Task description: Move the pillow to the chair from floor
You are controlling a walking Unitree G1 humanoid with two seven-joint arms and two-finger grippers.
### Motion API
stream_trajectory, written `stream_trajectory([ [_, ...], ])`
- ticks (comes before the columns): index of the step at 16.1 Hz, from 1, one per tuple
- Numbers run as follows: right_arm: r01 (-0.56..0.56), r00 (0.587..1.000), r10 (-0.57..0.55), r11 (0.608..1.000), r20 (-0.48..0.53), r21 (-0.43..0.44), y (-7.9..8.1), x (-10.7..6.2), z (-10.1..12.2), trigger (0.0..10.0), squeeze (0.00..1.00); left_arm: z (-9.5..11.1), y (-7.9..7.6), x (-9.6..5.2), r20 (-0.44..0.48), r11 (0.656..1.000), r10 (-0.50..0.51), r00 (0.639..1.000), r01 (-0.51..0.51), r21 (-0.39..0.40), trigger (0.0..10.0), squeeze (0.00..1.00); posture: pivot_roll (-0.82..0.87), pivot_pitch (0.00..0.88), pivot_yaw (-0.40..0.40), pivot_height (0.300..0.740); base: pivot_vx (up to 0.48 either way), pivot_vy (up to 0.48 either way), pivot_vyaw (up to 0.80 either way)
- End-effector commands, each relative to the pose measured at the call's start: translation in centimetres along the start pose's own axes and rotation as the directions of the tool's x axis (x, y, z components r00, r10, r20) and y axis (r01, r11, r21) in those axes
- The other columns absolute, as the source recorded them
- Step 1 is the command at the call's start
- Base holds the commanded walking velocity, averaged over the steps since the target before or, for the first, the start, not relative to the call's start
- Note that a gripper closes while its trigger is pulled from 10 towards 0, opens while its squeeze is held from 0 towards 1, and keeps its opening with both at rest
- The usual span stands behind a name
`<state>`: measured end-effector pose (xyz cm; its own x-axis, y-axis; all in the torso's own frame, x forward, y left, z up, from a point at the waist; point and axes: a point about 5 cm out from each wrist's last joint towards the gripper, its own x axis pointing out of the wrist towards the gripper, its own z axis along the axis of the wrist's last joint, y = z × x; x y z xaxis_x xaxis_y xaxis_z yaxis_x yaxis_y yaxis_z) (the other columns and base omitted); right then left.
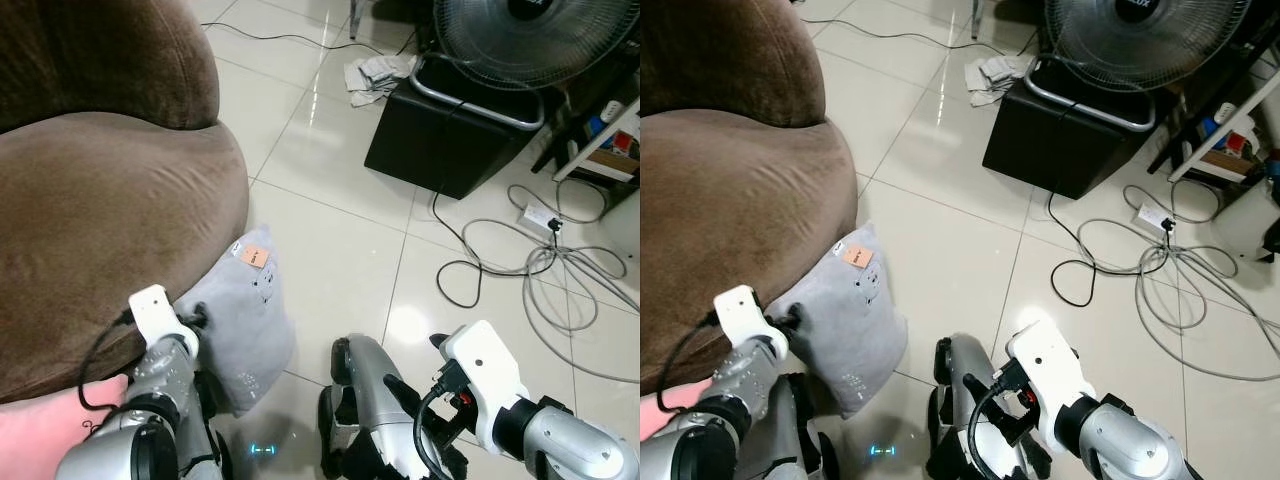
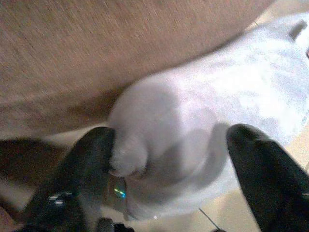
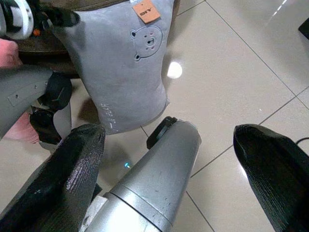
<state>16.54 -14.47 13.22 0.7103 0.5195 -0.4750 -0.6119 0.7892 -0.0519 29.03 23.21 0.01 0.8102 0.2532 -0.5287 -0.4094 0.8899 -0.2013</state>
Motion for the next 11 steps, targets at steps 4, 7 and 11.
stream_trajectory([
  [4,-0.009,1.0,0.009,1.0,0.0,-0.027,-0.1,-1.2,0.6,10.0,0.0,-1.4,1.0,-0.4,-0.043,0.999,0.033,0.999,-0.033,0.001,10.0,1.0,-0.37,0.209,-0.191,0.575,0.0,0.0,0.0],
  [7,-0.023,1.0,0.023,0.999,-0.001,-0.033,-0.4,-1.6,0.8,10.0,0.0,-0.8,1.4,-0.3,-0.001,0.998,0.037,0.999,-0.036,0.056,10.0,1.0,-0.38,0.206,-0.212,0.575,0.0,0.0,0.0],
  [11,-0.115,0.992,0.113,0.993,-0.053,-0.035,-0.3,-2.4,0.4,10.0,0.0,-0.8,0.4,-0.4,0.012,0.997,-0.073,0.997,0.073,0.027,10.0,0.0,-0.38,0.19,-0.242,0.575,0.0,0.0,0.0],
])
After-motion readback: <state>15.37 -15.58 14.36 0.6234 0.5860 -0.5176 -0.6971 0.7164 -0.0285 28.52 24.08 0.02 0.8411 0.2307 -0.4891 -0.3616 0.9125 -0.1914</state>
